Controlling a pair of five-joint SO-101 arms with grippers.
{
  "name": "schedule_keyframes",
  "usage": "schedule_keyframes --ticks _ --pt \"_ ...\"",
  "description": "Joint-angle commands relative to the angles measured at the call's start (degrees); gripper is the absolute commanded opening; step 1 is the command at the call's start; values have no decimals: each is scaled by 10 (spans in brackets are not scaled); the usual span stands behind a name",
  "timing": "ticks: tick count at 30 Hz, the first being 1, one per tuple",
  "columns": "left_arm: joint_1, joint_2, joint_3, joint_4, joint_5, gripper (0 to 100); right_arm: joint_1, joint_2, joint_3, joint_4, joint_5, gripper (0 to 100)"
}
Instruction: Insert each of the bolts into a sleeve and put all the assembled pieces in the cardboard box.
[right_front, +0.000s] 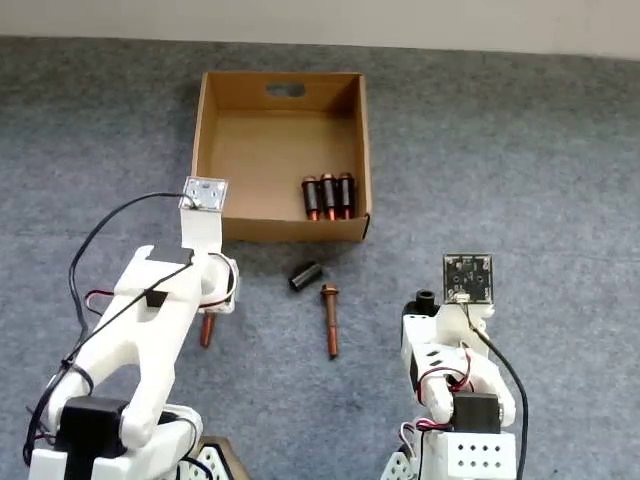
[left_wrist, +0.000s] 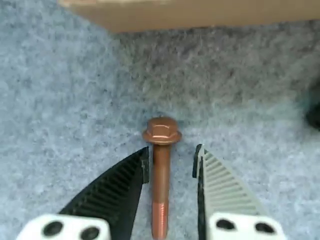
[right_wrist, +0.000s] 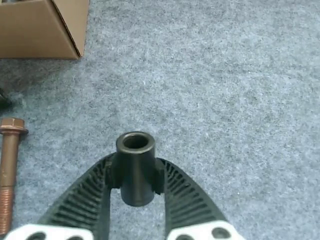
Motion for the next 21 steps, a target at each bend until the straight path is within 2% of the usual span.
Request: schedule_keyframes --ticks 1,7,10,12,15,21 --pt "6 -20 -2 -10 -3 153 6 -7 -5 0 -1 6" --pt "4 41 -29 -6 -2 154 6 -7 -5 0 -1 6" --pt "4 95 -83 40 -1 152 6 -7 -5 0 -1 6" --pt "7 121 -106 57 0 114 6 -7 -5 0 -1 6" --pt "7 142 -125 61 0 0 6 -7 -5 0 -1 6" --pt "5 131 -125 65 1 7 6 -7 -5 0 -1 6"
